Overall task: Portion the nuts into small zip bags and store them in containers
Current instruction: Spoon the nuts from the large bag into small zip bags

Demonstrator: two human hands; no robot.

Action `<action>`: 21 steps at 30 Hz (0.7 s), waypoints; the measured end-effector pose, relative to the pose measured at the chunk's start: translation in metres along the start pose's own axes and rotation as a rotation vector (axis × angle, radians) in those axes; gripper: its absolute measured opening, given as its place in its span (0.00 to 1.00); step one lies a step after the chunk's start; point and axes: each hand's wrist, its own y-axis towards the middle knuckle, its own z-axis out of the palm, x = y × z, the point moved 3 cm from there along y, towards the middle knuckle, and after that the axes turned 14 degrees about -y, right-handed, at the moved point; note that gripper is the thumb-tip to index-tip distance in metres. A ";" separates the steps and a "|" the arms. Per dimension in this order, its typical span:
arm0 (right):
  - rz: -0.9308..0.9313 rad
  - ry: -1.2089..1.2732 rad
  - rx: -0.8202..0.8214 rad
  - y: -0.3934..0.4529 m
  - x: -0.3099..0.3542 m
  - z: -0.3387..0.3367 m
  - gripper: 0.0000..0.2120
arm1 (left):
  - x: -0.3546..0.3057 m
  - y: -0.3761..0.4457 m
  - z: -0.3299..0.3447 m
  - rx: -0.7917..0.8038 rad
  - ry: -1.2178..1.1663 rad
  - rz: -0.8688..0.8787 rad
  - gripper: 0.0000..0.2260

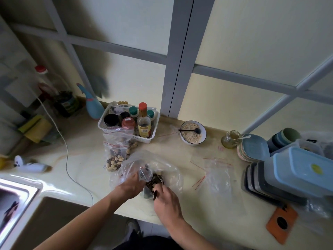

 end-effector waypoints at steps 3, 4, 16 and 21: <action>0.085 0.037 -0.016 0.010 -0.005 0.001 0.08 | -0.018 -0.016 -0.004 -0.008 0.030 0.014 0.18; 0.161 0.149 -0.041 0.011 -0.011 0.003 0.13 | -0.016 -0.015 -0.003 -0.014 0.037 0.036 0.20; 0.961 1.380 0.178 0.020 -0.031 0.008 0.11 | -0.011 -0.021 0.003 -0.027 0.098 0.092 0.33; 0.956 1.241 0.098 0.021 -0.047 -0.004 0.12 | 0.009 -0.004 0.012 0.007 0.041 0.035 0.32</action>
